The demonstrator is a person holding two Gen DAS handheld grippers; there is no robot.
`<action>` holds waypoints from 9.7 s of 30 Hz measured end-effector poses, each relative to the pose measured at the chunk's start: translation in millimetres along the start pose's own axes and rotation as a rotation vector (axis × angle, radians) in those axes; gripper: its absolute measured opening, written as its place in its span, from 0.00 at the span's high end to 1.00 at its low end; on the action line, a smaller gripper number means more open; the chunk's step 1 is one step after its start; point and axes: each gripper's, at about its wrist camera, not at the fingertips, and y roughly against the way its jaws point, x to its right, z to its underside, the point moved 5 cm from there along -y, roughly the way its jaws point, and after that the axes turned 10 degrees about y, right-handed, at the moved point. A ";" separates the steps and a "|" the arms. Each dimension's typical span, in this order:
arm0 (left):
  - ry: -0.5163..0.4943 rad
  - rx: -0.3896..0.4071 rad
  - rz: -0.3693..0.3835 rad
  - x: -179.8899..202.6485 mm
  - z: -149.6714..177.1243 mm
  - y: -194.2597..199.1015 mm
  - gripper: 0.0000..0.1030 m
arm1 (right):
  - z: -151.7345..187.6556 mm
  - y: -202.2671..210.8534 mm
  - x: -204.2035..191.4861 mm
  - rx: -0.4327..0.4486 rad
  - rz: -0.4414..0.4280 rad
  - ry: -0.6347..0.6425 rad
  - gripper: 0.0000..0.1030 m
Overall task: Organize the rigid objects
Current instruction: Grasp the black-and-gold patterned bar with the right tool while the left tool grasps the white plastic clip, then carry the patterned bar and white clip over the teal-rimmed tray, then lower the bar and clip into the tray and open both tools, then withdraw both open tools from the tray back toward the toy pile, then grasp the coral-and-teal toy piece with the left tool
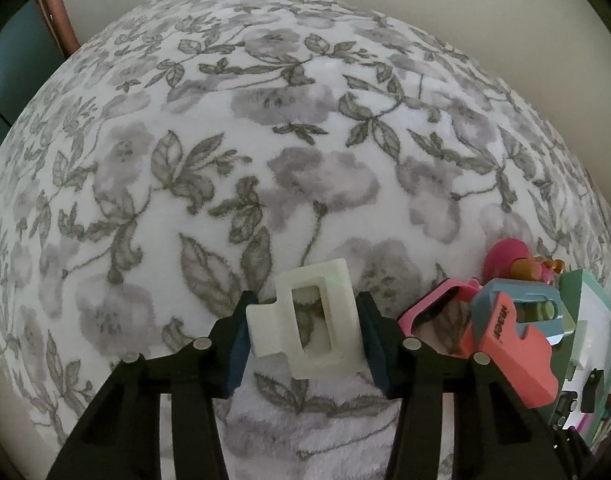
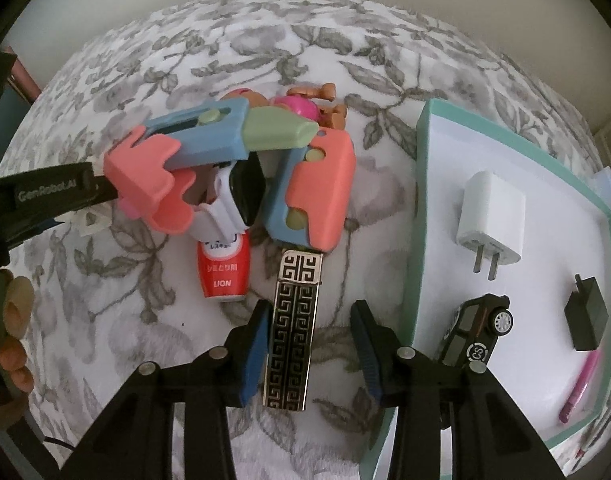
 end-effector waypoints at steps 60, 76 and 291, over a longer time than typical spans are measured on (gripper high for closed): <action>-0.100 0.265 0.065 61.8 28.9 136.0 0.52 | 30.1 121.7 65.1 0.291 -0.071 -0.150 0.79; -0.258 0.208 0.151 132.5 72.7 136.4 0.52 | 62.8 104.9 136.0 0.205 0.002 -0.324 0.79; -0.117 -0.043 0.247 108.2 14.4 27.7 0.26 | -20.5 60.3 132.2 0.161 -0.077 -0.379 0.00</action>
